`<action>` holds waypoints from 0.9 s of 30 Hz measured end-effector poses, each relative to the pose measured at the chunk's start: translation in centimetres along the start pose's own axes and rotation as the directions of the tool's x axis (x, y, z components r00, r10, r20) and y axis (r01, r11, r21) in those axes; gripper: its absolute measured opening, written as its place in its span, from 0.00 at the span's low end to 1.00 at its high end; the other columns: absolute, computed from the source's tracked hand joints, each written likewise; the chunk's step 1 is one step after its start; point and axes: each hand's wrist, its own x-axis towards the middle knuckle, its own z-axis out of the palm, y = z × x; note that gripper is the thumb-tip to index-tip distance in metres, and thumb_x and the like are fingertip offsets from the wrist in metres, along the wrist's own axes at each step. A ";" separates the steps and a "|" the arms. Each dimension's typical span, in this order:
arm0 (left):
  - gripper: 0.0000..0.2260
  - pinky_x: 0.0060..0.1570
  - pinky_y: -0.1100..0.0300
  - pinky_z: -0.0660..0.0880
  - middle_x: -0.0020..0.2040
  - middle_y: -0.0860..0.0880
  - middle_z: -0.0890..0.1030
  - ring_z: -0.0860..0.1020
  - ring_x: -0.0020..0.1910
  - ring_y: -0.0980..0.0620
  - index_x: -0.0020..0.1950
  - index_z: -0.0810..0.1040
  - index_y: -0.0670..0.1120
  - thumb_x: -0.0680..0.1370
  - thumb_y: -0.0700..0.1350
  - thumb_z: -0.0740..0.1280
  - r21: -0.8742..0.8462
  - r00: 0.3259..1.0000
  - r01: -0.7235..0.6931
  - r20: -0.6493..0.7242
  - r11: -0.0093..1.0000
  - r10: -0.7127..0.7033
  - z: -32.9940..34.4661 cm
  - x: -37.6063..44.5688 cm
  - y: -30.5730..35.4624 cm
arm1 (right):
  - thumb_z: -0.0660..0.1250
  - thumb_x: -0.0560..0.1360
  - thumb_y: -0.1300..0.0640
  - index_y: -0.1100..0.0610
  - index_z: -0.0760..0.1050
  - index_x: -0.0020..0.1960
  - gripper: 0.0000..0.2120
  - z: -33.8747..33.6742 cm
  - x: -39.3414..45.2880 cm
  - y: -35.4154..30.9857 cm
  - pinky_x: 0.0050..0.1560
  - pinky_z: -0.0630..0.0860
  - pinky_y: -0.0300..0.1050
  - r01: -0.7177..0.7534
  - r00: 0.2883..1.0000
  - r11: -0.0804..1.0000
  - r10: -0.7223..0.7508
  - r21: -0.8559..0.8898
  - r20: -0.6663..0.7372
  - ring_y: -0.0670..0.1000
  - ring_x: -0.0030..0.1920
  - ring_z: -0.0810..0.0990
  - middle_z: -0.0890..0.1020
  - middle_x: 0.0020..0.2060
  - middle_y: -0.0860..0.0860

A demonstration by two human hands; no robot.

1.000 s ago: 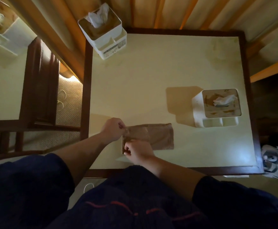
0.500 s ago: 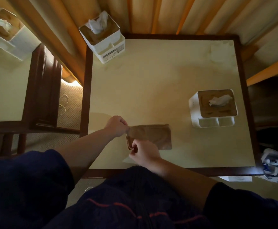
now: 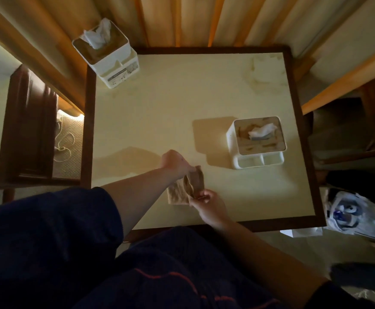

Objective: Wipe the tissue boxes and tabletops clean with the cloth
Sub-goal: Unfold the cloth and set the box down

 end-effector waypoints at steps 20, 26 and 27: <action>0.14 0.58 0.46 0.77 0.64 0.46 0.73 0.76 0.60 0.42 0.63 0.78 0.47 0.77 0.41 0.69 0.434 0.969 -0.201 -0.040 0.878 0.242 0.8 -1.7 -7.5 | 0.61 0.84 0.51 0.52 0.60 0.82 0.27 -1.7 3.5 -3.3 0.67 0.73 0.56 0.436 0.875 0.512 -0.432 -0.741 0.216 0.59 0.74 0.65 0.65 0.79 0.49; 0.06 0.36 0.55 0.70 0.41 0.51 0.78 0.79 0.44 0.42 0.49 0.74 0.49 0.79 0.39 0.68 0.241 0.943 -0.306 -0.054 0.921 0.328 0.6 -3.1 -7.0 | 0.68 0.81 0.53 0.53 0.69 0.75 0.23 -1.7 4.4 -2.6 0.68 0.68 0.55 0.452 0.848 0.296 -0.434 -0.841 0.303 0.59 0.71 0.69 0.74 0.73 0.52; 0.06 0.37 0.56 0.70 0.42 0.51 0.78 0.79 0.44 0.43 0.51 0.75 0.48 0.79 0.38 0.68 0.224 0.934 -0.335 -0.049 0.915 0.354 0.7 -3.5 -7.0 | 0.68 0.80 0.54 0.54 0.71 0.73 0.22 -1.8 3.9 -2.3 0.67 0.69 0.55 0.446 0.844 0.296 -0.453 -0.845 0.287 0.59 0.69 0.71 0.77 0.69 0.52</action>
